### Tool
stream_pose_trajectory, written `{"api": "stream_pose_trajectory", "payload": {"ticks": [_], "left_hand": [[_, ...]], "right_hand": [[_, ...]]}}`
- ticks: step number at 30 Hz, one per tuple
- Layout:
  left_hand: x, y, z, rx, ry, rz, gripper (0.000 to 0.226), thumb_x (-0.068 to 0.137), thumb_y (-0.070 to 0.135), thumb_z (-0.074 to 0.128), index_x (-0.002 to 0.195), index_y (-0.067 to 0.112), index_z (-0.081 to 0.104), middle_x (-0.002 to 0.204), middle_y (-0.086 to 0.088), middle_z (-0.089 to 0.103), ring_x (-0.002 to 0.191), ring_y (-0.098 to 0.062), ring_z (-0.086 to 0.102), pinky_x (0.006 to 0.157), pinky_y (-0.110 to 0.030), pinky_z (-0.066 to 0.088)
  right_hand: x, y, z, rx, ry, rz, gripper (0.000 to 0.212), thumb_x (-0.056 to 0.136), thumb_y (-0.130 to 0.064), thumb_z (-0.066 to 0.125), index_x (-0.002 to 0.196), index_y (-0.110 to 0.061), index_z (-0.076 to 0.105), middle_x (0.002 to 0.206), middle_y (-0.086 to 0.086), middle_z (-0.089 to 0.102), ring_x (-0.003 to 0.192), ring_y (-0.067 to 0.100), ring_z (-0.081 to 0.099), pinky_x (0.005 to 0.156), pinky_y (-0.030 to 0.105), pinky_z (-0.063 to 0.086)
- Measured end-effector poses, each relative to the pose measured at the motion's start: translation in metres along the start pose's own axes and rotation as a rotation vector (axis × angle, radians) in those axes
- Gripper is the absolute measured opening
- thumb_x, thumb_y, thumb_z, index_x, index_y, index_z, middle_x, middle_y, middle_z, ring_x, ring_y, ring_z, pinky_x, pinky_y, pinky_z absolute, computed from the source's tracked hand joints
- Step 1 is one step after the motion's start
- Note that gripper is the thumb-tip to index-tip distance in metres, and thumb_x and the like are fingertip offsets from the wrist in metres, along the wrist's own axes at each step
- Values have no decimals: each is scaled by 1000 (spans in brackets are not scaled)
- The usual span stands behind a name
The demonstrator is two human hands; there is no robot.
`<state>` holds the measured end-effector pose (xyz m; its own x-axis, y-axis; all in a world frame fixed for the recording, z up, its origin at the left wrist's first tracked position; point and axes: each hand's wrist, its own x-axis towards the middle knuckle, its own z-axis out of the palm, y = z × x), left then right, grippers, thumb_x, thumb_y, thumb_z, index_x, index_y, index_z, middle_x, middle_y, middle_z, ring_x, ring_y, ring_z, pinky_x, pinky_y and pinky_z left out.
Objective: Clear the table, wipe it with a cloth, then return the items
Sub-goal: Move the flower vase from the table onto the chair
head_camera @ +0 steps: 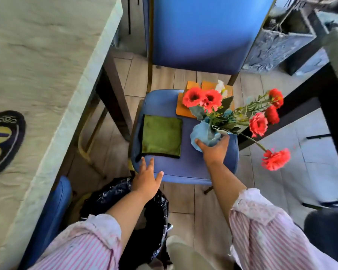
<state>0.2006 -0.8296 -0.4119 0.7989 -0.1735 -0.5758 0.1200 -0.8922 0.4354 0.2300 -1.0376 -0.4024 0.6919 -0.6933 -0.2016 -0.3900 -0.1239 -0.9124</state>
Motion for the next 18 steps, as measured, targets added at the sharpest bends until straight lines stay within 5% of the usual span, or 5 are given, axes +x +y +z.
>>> {"api": "stream_pose_trajectory", "payload": {"ticks": [10, 15, 18], "left_hand": [[4, -4, 3, 3, -24, -8, 66, 98, 42, 35, 152, 17, 6, 160, -9, -8, 148, -25, 0, 116, -42, 25], [2, -5, -4, -50, 8, -3, 64, 98, 39, 37, 151, 15, 10, 160, -9, 0, 148, -24, 6, 116, -41, 26], [3, -5, -11, -185, 160, 14, 58, 98, 31, 42, 148, 8, 23, 154, -12, 23, 142, -25, 27, 113, -35, 28]], "right_hand": [[14, -1, 5, -32, -30, 17, 90, 71, -10, 81, 142, -3, 27, 143, 14, 38, 129, 22, 40, 97, 17, 30], [0, 6, 5, 29, -8, 115, 103, 65, -9, 84, 147, -8, 22, 147, 10, 39, 133, 21, 41, 108, 31, 36], [-26, 22, 10, 69, 132, 264, 74, 75, -6, 76, 137, -2, 36, 129, 17, 53, 113, 27, 57, 85, 26, 48]]}}
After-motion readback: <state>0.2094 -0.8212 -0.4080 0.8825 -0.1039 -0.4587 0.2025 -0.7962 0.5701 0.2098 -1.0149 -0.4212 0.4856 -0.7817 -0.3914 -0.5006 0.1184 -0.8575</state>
